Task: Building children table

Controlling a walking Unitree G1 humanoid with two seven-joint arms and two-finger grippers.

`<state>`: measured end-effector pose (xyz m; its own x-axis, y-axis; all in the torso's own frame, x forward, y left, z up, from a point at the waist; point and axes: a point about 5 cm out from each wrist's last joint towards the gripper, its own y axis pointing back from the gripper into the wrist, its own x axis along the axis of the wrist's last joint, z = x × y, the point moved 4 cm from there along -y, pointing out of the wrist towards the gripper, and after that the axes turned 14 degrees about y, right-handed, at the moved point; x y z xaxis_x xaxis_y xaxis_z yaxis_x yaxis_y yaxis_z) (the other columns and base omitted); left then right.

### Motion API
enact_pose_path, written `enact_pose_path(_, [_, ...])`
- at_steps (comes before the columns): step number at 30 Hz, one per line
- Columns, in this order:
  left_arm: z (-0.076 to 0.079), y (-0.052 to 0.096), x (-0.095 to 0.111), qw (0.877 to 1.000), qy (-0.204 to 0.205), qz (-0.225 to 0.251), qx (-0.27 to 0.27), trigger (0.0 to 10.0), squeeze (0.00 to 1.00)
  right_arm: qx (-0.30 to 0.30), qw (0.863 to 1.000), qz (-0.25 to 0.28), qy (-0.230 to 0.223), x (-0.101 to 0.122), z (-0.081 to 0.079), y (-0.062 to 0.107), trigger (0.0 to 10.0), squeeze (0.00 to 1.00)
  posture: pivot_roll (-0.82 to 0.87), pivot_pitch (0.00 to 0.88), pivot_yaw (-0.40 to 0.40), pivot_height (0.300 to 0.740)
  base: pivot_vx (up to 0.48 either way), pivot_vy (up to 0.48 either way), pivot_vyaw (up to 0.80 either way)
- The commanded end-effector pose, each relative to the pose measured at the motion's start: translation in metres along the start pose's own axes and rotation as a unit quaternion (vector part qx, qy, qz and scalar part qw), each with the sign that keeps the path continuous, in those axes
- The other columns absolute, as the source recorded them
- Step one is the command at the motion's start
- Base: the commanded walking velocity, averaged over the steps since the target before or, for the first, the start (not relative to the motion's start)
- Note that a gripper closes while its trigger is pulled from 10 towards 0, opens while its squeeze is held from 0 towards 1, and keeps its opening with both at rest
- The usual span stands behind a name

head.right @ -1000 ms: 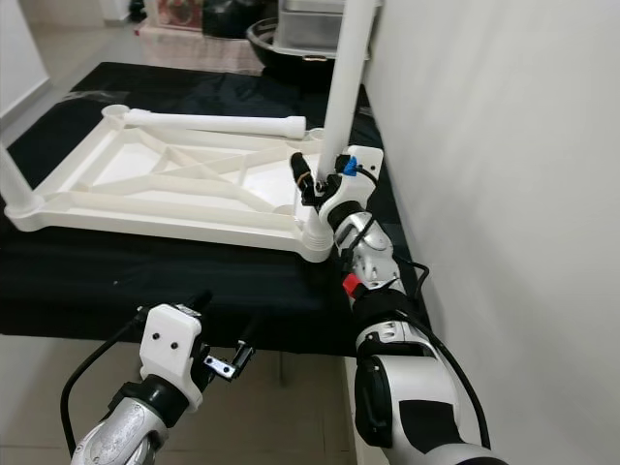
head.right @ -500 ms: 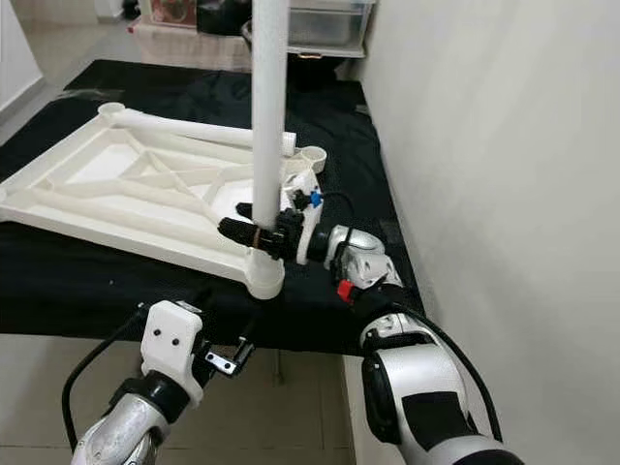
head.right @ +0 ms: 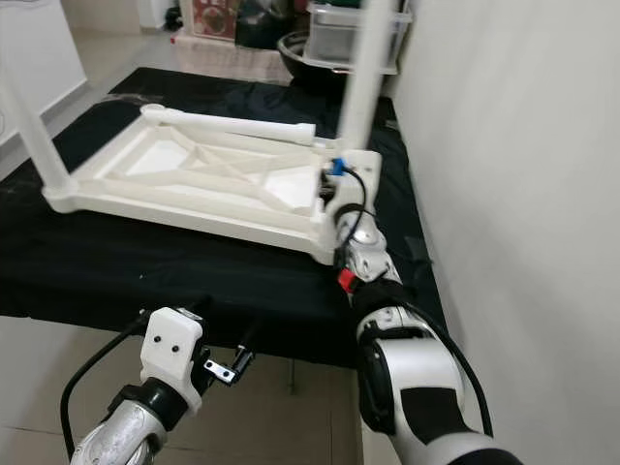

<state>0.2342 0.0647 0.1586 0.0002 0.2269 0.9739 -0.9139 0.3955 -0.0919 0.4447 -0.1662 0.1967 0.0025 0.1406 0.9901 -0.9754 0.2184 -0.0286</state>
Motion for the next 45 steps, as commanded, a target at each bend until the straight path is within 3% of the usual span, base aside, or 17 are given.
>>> enact_pose_path(1, [0.000, 0.001, -0.003, 1.000, -0.002, -0.005, 0.000, 10.0, 0.00, -0.044, 0.997, -0.069, 0.005, -0.034, 0.009, 0.007, 0.0, 0.00, 0.10, 0.093, -0.093, 0.740, 0.000, 0.000, 0.00])
enact_pose_path(5, [0.000, 0.001, -0.003, 1.000, -0.003, -0.004, 0.000, 10.0, 0.00, -0.044, 0.997, -0.059, -0.024, -0.034, -0.015, 0.017, 0.0, 0.00, 0.11, 0.086, -0.092, 0.740, 0.000, 0.000, 0.00])
enact_pose_path(6, [0.000, 0.001, -0.003, 1.000, -0.004, -0.004, 0.000, 10.0, 0.00, -0.026, 0.998, -0.038, -0.030, -0.027, -0.024, 0.018, 10.0, 0.00, 0.11, 0.083, -0.092, 0.740, 0.000, 0.000, 0.00])
enact_pose_path(7, [0.000, 0.001, -0.003, 1.000, -0.004, -0.004, 0.000, 10.0, 0.00, -0.026, 0.998, -0.038, -0.030, -0.027, -0.024, 0.018, 10.0, 0.00, 0.11, 0.083, -0.092, 0.740, 0.000, 0.000, 0.00])
enact_pose_path(8, [0.000, 0.001, -0.003, 1.000, -0.004, -0.004, -0.001, 10.0, 0.00, 0.011, 0.999, -0.004, -0.036, -0.016, -0.036, 0.019, 10.0, 1.00, 0.11, 0.080, -0.091, 0.740, 0.000, 0.000, 0.00])
enact_pose_path(14, [0.002, 0.001, -0.003, 1.000, -0.004, -0.001, -0.004, 10.0, 0.00, 0.077, 0.992, 0.093, -0.029, 0.014, -0.049, 0.022, 10.0, 1.00, 0.11, 0.075, -0.094, 0.740, 0.000, 0.000, 0.00])
enact_pose_path(15, [0.003, 0.002, -0.001, 1.000, -0.003, 0.004, -0.006, 10.0, 0.00, 0.121, 0.985, 0.114, -0.036, 0.020, -0.052, 0.023, 10.0, 0.00, 0.11, 0.071, -0.093, 0.740, 0.000, 0.000, 0.00])
enact_pose_path(19, [0.007, 0.002, 0.003, 1.000, -0.001, 0.018, -0.019, 10.0, 0.00, 0.281, 0.948, 0.130, -0.075, 0.024, -0.069, 0.033, 10.0, 0.00, 0.11, 0.067, -0.093, 0.740, 0.000, 0.000, 0.00])
enact_pose_path(21, [0.009, 0.003, 0.005, 0.999, 0.001, 0.025, -0.025, 10.0, 0.00, 0.398, 0.907, 0.114, -0.081, 0.019, -0.076, 0.043, 10.0, 0.00, 0.10, 0.064, -0.092, 0.740, 0.000, 0.000, 0.00])
enact_pose_path(26, [0.010, 0.003, 0.006, 0.999, 0.001, 0.026, -0.028, 10.0, 0.00, 0.449, 0.884, 0.108, -0.075, 0.016, -0.079, 0.049, 10.0, 0.00, 0.10, 0.063, -0.091, 0.740, 0.000, 0.000, 0.00])
enact_pose_path(29, [0.011, 0.003, 0.005, 0.999, 0.000, 0.024, -0.032, 10.0, 0.00, 0.576, 0.811, 0.085, -0.051, 0.005, -0.090, 0.069, 10.0, 0.00, 0.10, 0.058, -0.094, 0.740, 0.000, 0.000, 0.00])
enact_pose_path(34, [0.013, 0.003, 0.005, 0.999, 0.001, 0.026, -0.035, 10.0, 0.00, 0.635, 0.766, 0.090, -0.034, 0.002, -0.099, 0.082, 10.0, 0.00, 0.11, 0.057, -0.099, 0.740, 0.000, 0.000, 0.00])
enact_pose_path(35, [0.013, 0.003, 0.005, 0.999, 0.001, 0.026, -0.035, 10.0, 0.00, 0.635, 0.766, 0.090, -0.034, 0.002, -0.099, 0.082, 10.0, 0.00, 0.11, 0.057, -0.099, 0.740, 0.000, 0.000, 0.00])
enact_pose_path(37, [0.013, 0.004, 0.005, 0.999, 0.002, 0.027, -0.035, 10.0, 0.00, 0.617, 0.781, 0.089, -0.014, 0.003, -0.105, 0.078, 0.0, 0.00, 0.11, 0.059, -0.100, 0.740, 0.000, 0.000, 0.00])
enact_pose_path(38, [0.013, 0.004, 0.005, 0.999, 0.002, 0.027, -0.035, 10.0, 0.00, 0.617, 0.781, 0.089, -0.014, 0.003, -0.105, 0.078, 0.0, 0.00, 0.11, 0.059, -0.100, 0.740, 0.000, 0.000, 0.00])
enact_pose_path(40, [0.013, 0.004, 0.005, 0.999, 0.002, 0.028, -0.034, 10.0, 0.00, 0.555, 0.827, 0.090, 0.005, 0.007, -0.105, 0.063, 0.0, 0.00, 0.11, 0.064, -0.105, 0.740, 0.000, 0.000, 0.00])
enact_pose_path(45, [0.012, 0.004, 0.005, 0.999, 0.002, 0.027, -0.032, 10.0, 0.00, 0.425, 0.902, 0.075, 0.016, 0.008, -0.087, 0.036, 0.0, 0.00, 0.11, 0.068, -0.099, 0.740, 0.000, 0.000, 0.00])
